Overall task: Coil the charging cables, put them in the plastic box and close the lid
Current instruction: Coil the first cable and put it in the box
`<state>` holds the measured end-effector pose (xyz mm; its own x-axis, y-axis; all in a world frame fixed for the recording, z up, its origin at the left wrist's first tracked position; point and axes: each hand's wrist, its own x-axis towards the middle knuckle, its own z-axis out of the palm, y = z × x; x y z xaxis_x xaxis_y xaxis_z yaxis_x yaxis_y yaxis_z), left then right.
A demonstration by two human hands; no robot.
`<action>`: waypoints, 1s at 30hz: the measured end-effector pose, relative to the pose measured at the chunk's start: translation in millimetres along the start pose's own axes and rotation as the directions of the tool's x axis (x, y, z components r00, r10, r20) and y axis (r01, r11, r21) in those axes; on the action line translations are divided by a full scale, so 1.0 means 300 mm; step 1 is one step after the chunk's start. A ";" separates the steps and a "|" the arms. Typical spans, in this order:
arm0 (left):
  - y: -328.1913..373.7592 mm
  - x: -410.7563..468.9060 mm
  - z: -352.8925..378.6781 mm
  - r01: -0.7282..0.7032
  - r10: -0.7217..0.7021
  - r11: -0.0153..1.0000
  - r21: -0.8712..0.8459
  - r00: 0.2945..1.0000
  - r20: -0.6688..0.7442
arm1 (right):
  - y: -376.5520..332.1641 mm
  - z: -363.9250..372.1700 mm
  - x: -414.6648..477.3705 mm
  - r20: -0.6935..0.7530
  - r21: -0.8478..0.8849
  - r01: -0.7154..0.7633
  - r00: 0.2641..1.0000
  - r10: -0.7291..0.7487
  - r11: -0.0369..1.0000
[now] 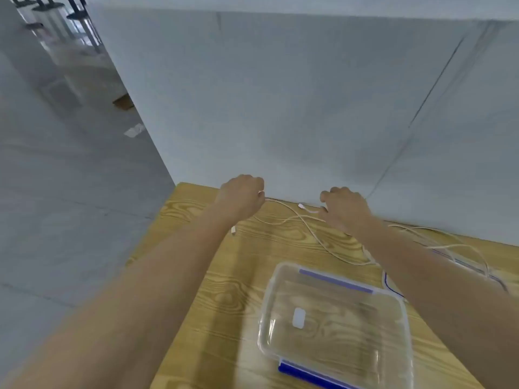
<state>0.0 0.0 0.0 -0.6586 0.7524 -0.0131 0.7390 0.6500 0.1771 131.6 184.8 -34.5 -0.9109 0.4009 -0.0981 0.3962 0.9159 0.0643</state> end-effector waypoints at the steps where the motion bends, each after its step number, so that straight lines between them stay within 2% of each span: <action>1: 0.015 0.014 0.017 0.001 -0.001 1.000 0.007 1.000 0.029 | 0.018 0.012 0.002 0.015 -0.031 -0.020 1.000 0.021 0.999; 10: 0.178 0.190 0.276 -0.106 0.108 0.994 -0.027 0.989 0.098 | 0.224 0.204 0.018 -0.015 -0.100 -0.179 0.984 0.179 0.979; 15: 0.271 0.265 0.405 -0.163 0.173 0.984 -0.067 0.965 0.197 | 0.306 0.292 0.023 -0.011 -0.084 -0.269 0.963 0.269 0.960; 18: 0.307 0.297 0.469 -0.171 0.182 0.983 -0.071 0.962 0.204 | 0.332 0.343 0.033 0.017 -0.057 -0.301 0.953 0.303 0.952; 23: 0.336 0.316 0.525 -0.177 0.187 0.982 -0.064 0.958 0.218 | 0.359 0.411 0.055 0.071 0.197 -0.388 0.921 0.382 0.900; 30: 0.321 0.305 0.480 -0.202 0.215 0.968 -0.153 0.974 0.077 | 0.360 0.429 0.073 0.078 0.418 -0.463 0.876 0.477 0.782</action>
<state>31.3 147.0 -126.0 -0.4714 0.8805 -0.0504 0.8262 0.4609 0.3241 169.4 294.8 -157.6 -0.5997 0.7892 -0.1325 0.7795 0.5387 -0.3198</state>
